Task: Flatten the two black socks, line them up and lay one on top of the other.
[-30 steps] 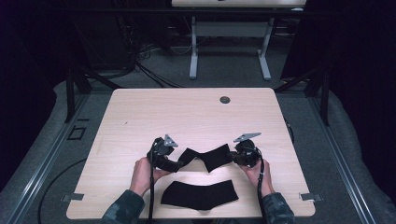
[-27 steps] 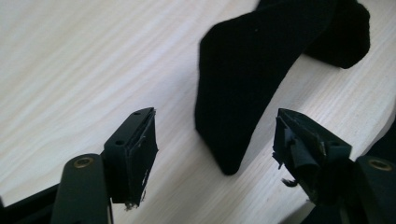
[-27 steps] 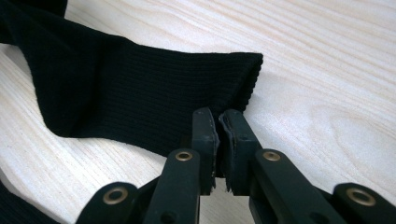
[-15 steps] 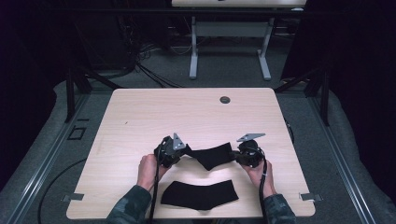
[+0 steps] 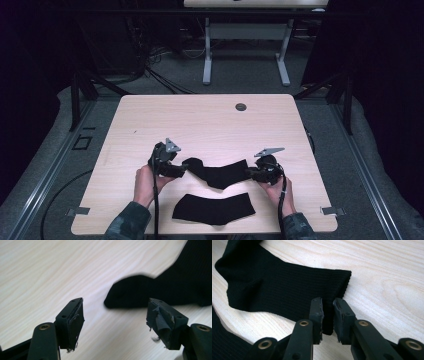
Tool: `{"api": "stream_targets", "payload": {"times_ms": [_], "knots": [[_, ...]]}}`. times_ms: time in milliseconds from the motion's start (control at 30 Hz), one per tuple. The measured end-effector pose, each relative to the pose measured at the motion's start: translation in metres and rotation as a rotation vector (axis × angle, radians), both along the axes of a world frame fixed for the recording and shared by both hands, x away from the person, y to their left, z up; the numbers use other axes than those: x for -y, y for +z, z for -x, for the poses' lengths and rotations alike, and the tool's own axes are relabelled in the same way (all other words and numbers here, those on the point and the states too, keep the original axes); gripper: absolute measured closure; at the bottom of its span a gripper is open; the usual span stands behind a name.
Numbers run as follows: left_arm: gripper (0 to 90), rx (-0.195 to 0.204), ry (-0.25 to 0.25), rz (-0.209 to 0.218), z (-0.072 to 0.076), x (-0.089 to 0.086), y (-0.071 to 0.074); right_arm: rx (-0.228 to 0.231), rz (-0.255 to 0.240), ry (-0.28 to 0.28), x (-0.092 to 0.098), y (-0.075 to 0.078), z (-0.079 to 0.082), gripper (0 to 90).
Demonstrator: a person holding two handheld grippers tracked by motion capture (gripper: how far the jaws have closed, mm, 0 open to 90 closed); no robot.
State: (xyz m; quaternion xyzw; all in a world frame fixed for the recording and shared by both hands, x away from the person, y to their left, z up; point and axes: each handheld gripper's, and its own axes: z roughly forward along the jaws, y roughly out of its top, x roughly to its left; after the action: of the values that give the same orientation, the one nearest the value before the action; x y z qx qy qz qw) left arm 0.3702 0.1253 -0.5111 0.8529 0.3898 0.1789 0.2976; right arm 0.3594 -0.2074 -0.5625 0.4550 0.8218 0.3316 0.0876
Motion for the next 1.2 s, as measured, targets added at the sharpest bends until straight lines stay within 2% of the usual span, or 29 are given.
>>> {"api": "stream_targets", "payload": {"times_ms": [67,167,200,233,267,300,333,367,433,533,600,633,667,700,767,800,833,933,1100,1167,1200], "knots": [[29.1,-0.021,0.000,-0.006,-0.008,0.017,0.000,0.004,0.001,-0.004,0.000,0.000,0.001,75.3],[28.2,-0.108,-0.007,-0.022,-0.022,0.043,-0.008,0.016,-0.001,-0.013,-0.001,-0.001,-0.001,70.9],[28.9,-0.151,-0.018,-0.053,-0.027,0.053,-0.013,0.025,-0.003,-0.025,-0.002,-0.001,-0.001,68.0],[31.6,-0.176,-0.021,-0.104,-0.031,0.065,-0.022,0.043,-0.006,-0.038,-0.003,-0.001,-0.002,67.5],[32.4,-0.176,-0.021,-0.104,-0.031,0.065,-0.022,0.043,-0.006,-0.038,-0.003,-0.001,-0.002,67.5],[32.4,-0.187,-0.016,-0.129,-0.032,0.069,-0.026,0.043,0.001,-0.041,-0.004,-0.001,-0.004,67.7],[35.3,-0.181,-0.011,-0.152,-0.031,0.071,-0.030,0.036,0.009,-0.038,-0.005,-0.004,-0.007,70.8],[35.3,-0.189,-0.014,-0.158,-0.031,0.071,-0.031,0.036,0.009,-0.038,-0.005,-0.004,-0.007,70.8],[39.8,-0.183,-0.019,-0.159,-0.028,0.069,-0.034,0.030,0.017,-0.025,-0.006,-0.006,-0.007,75.5],[52.4,-0.186,-0.042,-0.152,-0.024,0.063,-0.038,0.032,0.015,-0.015,-0.008,-0.008,-0.006,81.6],[60.1,-0.181,-0.039,-0.136,-0.023,0.056,-0.038,0.025,0.021,-0.008,-0.009,-0.007,-0.005,83.6],[68.5,-0.172,-0.042,-0.104,-0.022,0.050,-0.038,0.020,0.031,-0.005,-0.009,-0.007,-0.005,84.5],[72.3,-0.172,-0.042,-0.104,-0.022,0.050,-0.038,0.023,0.026,-0.006,-0.009,-0.007,-0.005,84.8],[72.3,-0.161,-0.040,-0.096,-0.020,0.048,-0.037,0.023,0.026,-0.006,-0.009,-0.007,-0.005,84.8],[77.8,-0.139,-0.035,-0.065,-0.018,0.042,-0.036,0.018,0.023,-0.006,-0.009,-0.007,-0.005,84.9],[79.0,-0.130,-0.028,-0.035,-0.016,0.037,-0.035,0.017,0.025,-0.009,-0.009,-0.007,-0.005,85.0],[79.0,-0.130,-0.028,-0.035,-0.016,0.037,-0.035,0.017,0.025,-0.009,-0.009,-0.007,-0.005,85.0],[79.0,-0.102,-0.012,0.002,-0.011,0.029,-0.032,0.022,0.021,-0.016,-0.009,-0.008,-0.004,85.2],[77.5,-0.067,0.007,0.032,0.003,0.018,-0.031,0.016,0.021,-0.008,-0.008,-0.007,-0.002,85.2],[74.4,-0.065,0.016,0.034,0.010,0.012,-0.033,0.017,0.017,-0.013,-0.008,-0.008,-0.002,85.2],[69.1,-0.073,0.026,0.036,0.015,0.009,-0.034,0.016,0.020,-0.009,-0.007,-0.007,0.000,85.1]]}}
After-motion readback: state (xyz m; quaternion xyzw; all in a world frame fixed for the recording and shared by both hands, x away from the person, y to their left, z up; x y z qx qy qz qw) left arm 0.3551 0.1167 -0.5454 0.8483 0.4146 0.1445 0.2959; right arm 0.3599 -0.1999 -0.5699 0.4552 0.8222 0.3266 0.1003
